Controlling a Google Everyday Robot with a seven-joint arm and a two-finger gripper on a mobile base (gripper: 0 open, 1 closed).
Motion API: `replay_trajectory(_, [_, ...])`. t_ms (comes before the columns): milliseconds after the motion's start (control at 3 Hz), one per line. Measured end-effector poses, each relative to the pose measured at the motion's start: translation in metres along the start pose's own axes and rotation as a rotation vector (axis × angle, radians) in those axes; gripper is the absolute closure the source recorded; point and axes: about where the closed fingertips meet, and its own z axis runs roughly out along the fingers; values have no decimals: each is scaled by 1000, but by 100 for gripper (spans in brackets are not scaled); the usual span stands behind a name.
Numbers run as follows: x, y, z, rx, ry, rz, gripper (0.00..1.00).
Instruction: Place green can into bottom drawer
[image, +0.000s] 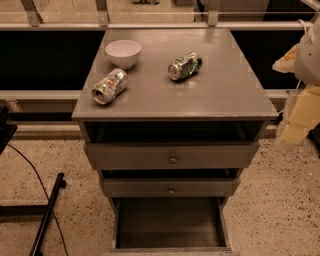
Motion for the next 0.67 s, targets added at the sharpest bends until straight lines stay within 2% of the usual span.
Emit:
replay_trajectory(333, [0,0,0,0,0,0,0])
replay_trajectory(667, [-4,-1,2,-4,-6,-25,0])
